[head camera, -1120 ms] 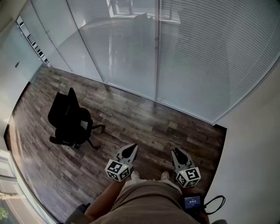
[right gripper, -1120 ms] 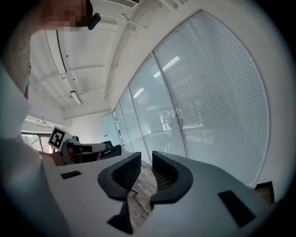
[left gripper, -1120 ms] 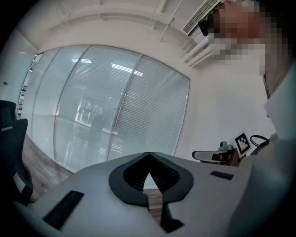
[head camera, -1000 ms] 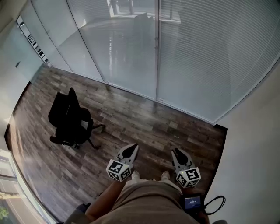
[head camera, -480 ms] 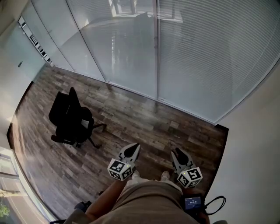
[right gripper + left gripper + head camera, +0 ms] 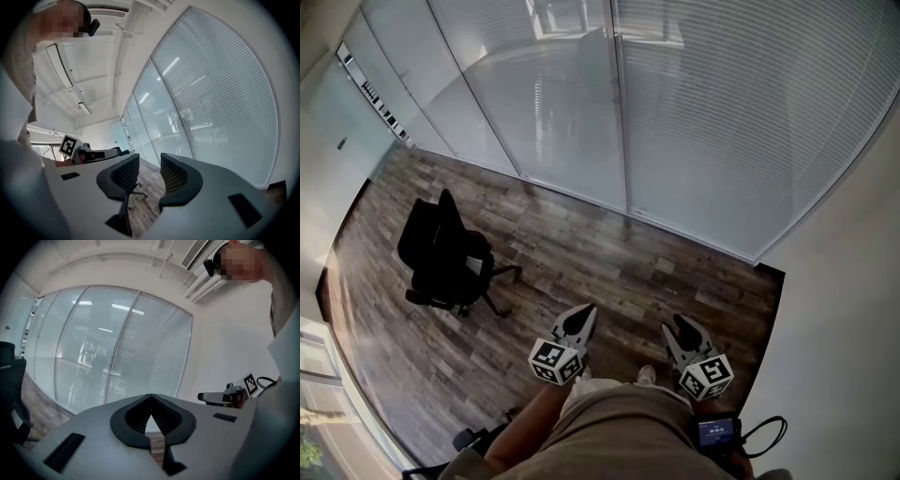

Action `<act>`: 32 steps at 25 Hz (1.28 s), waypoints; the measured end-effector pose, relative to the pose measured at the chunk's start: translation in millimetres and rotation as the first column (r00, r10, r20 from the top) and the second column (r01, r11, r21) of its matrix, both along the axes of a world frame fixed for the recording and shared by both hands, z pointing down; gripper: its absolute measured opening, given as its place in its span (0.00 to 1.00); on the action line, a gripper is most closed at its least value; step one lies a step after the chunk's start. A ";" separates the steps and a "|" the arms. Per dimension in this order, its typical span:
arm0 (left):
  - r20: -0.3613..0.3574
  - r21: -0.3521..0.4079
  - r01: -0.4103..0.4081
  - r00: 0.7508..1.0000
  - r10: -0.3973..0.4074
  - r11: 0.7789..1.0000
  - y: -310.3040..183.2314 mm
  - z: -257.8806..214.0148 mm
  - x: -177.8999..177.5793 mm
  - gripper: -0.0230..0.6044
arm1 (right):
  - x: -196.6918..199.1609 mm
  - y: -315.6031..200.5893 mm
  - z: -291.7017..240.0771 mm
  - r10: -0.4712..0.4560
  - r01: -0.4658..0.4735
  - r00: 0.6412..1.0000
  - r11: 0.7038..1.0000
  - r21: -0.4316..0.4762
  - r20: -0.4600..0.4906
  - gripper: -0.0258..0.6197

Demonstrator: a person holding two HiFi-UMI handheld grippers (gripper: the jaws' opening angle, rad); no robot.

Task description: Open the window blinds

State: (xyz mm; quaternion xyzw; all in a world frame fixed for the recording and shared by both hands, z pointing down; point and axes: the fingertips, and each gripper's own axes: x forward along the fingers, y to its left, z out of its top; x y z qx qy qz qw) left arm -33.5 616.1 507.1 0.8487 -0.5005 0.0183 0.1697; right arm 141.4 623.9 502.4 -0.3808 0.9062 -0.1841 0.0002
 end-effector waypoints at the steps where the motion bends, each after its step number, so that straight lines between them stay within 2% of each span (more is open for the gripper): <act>1: -0.001 0.000 0.003 1.000 -0.003 1.000 1.1 0.9 7.8 0.06 | 8.3 1.8 0.6 -0.001 0.001 1.000 1.000 0.000 -0.001 0.23; 9: -0.020 -0.005 0.016 1.000 -0.016 1.000 6.9 13.4 75.2 0.06 | 77.2 8.8 10.9 0.008 -0.008 1.000 1.000 -0.004 -0.003 0.23; 15: -0.016 -0.007 -0.005 1.000 0.005 1.000 5.0 10.5 107.6 0.06 | 101.1 5.8 12.0 0.024 -0.024 1.000 1.000 -0.013 0.018 0.23; 25: 0.014 -0.011 -0.002 1.000 0.002 1.000 -21.4 2.4 101.2 0.06 | 97.5 -18.9 11.2 0.023 -0.022 0.999 0.999 -0.028 0.045 0.23; 32: 0.016 -0.007 -0.011 1.000 0.011 1.000 -61.0 2.8 72.3 0.06 | 70.8 -57.1 11.0 0.032 -0.030 0.998 0.999 -0.027 0.048 0.23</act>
